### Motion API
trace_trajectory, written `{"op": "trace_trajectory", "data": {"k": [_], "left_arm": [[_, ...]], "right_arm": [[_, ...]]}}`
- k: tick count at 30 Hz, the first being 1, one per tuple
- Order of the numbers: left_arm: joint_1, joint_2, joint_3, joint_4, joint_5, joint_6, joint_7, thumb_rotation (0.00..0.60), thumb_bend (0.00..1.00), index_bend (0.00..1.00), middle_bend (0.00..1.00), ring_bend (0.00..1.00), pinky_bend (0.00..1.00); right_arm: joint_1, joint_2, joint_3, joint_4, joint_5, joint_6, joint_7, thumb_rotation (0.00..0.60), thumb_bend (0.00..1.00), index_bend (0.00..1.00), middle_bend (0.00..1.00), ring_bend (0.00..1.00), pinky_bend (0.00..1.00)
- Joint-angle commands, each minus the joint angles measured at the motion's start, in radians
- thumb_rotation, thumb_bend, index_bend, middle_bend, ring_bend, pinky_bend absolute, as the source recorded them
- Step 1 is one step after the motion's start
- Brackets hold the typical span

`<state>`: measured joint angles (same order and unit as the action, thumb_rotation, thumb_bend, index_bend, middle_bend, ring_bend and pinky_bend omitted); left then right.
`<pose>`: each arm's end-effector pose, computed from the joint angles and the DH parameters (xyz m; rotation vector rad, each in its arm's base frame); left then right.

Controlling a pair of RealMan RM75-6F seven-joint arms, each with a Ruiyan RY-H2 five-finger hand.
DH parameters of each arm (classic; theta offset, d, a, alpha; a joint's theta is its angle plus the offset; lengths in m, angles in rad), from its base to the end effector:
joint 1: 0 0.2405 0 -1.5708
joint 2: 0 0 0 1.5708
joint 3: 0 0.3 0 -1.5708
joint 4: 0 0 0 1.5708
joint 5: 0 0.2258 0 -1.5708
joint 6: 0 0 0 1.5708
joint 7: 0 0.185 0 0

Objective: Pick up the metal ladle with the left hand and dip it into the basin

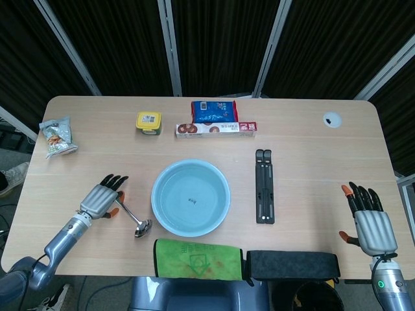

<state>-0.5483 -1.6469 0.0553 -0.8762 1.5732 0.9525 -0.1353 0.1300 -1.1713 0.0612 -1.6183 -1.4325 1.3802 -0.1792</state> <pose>-0.3482 0.3725 -0.0618 -2.0087 -0.8639 -0.6518 -0.3567 -0.2439 0.1316 1.4568 -0.8839 0.7638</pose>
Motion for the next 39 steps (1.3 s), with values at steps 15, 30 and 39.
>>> {"op": "trace_trajectory", "data": {"k": [15, 30, 39], "left_arm": [[-0.022, -0.037, 0.008, 0.058, 0.006, 0.002, -0.032, 0.6, 0.35, 0.46, 0.0, 0.0, 0.0], [-0.025, -0.047, 0.021, 0.075, 0.003, -0.012, -0.046, 0.6, 0.35, 0.48, 0.0, 0.0, 0.0], [-0.024, -0.047, 0.035, 0.088, 0.009, -0.015, -0.048, 0.6, 0.37, 0.51, 0.0, 0.0, 0.0]], "right_arm": [[0.006, 0.003, 0.007, -0.004, 0.026, -0.013, -0.012, 0.6, 0.0, 0.0, 0.0, 0.0, 0.0], [0.003, 0.006, 0.009, -0.005, 0.019, 0.002, -0.001, 0.6, 0.0, 0.0, 0.0, 0.0, 0.0], [0.009, 0.006, 0.006, 0.003, 0.018, -0.013, 0.015, 0.6, 0.0, 0.0, 0.0, 0.0, 0.0]]}}
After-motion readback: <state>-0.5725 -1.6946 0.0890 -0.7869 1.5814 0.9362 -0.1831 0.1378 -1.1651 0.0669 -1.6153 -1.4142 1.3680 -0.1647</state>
